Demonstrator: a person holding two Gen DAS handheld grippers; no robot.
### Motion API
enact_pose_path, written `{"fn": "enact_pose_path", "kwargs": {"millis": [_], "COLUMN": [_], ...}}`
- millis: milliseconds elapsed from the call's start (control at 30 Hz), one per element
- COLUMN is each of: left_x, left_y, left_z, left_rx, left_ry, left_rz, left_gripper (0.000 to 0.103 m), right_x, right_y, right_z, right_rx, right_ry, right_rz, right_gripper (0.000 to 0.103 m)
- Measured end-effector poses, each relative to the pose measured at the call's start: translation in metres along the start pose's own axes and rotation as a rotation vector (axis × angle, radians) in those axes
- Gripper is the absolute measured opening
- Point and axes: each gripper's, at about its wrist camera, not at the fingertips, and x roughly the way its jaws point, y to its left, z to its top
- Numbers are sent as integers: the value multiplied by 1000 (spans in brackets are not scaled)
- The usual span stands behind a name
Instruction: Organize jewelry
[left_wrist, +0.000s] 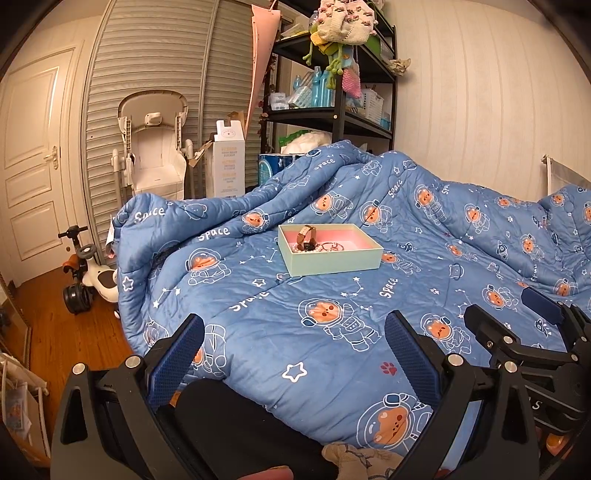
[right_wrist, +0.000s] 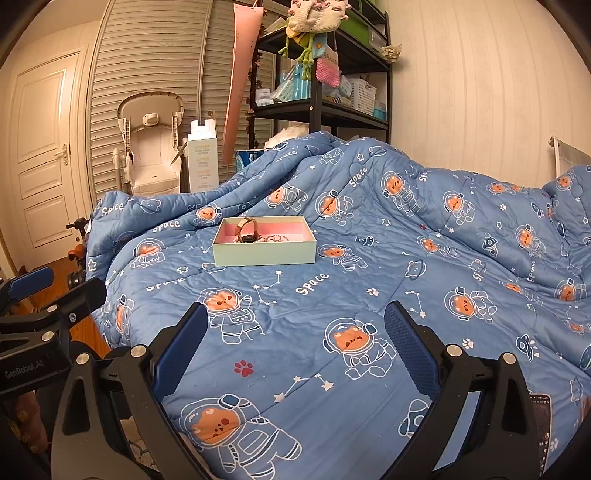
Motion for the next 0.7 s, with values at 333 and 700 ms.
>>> {"fn": "enact_pose_path", "kwargs": {"millis": [333, 700], "left_x": [-1, -2], "left_y": [1, 1], "left_z": [0, -1], "left_rx": [-3, -6], "left_ry": [-1, -2], "left_rz": [5, 14], "left_gripper": [96, 96], "right_x": [0, 0], "right_y": [0, 0], "right_z": [0, 0], "right_rx": [0, -1], "right_ry": [0, 2], "right_rz": [0, -2], "right_gripper": [95, 95]}}
